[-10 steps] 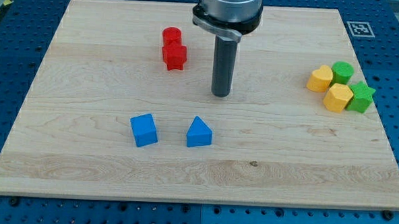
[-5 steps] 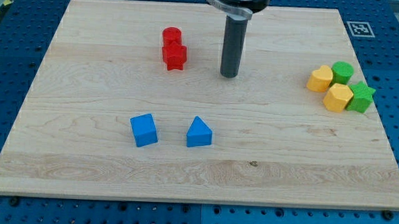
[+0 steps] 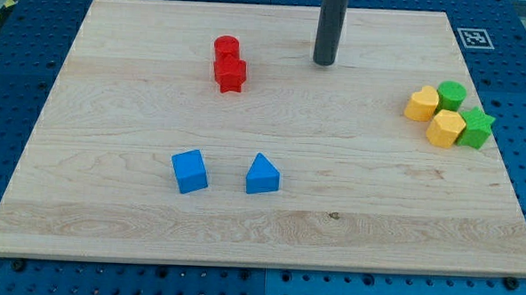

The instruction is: Point at the green star

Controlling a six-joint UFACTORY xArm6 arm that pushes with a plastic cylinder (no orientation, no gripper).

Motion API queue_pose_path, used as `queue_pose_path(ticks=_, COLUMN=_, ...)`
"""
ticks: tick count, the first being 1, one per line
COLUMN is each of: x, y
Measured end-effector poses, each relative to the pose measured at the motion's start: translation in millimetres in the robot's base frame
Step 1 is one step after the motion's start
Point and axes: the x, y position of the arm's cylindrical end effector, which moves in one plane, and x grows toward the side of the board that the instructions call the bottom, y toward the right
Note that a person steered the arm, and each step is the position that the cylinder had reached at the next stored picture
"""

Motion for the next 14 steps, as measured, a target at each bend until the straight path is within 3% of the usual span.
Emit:
queue_pose_path(ticks=2, x=-23.0, y=52.6)
queue_pose_path(ticks=4, x=-19.3, y=149.7)
queue_pose_path(ticks=9, x=-19.3, y=152.1)
queue_pose_path(ticks=10, x=-19.3, y=162.8)
queue_pose_path(ticks=11, x=-16.7, y=210.7)
queue_pose_path(ticks=14, x=43.9, y=258.4)
